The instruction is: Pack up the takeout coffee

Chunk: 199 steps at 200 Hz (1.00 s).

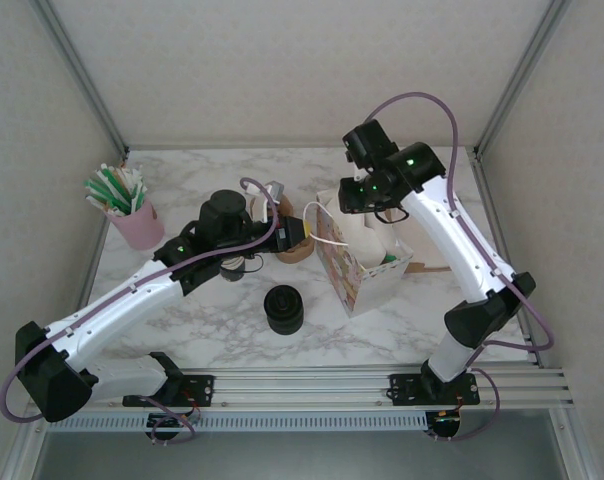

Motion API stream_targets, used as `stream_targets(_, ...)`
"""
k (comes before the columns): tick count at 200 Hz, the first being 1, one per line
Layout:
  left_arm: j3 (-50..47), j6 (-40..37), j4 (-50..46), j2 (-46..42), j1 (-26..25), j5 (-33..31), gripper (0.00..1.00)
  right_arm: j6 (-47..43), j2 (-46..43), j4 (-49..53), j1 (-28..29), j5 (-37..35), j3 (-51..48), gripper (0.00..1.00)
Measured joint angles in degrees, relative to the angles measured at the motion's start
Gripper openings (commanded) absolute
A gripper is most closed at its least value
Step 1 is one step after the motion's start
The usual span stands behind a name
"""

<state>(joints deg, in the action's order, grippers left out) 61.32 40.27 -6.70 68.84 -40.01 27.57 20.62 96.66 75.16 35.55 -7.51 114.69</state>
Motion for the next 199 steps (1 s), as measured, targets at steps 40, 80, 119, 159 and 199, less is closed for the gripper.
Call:
stream_targets(40,0.9,-0.9,-0.3,0.9,0.0,-1.2,0.08,0.1,0.9,-0.8,0.0,0.0,-0.4,0.35)
stream_targets(80,3.7,-2.2,-0.6,3.9,1.6,-1.7,0.07,0.2,0.1,-0.8,0.0,0.0,-0.3,0.40)
stream_targets(119,6.8,-3.3,-0.9,7.4,3.0,-1.6,0.07,0.2,-5.1,-1.5,0.0,1.2,-0.3,0.43)
stream_targets(159,9.2,-4.6,-1.1,9.6,4.4,-1.4,0.15,0.3,-13.2,-4.4,0.0,4.2,-0.7,0.47)
stream_targets(199,10.2,-5.4,-2.6,9.4,4.9,-1.1,0.43,0.5,-20.0,-7.3,0.0,6.4,-3.7,0.52)
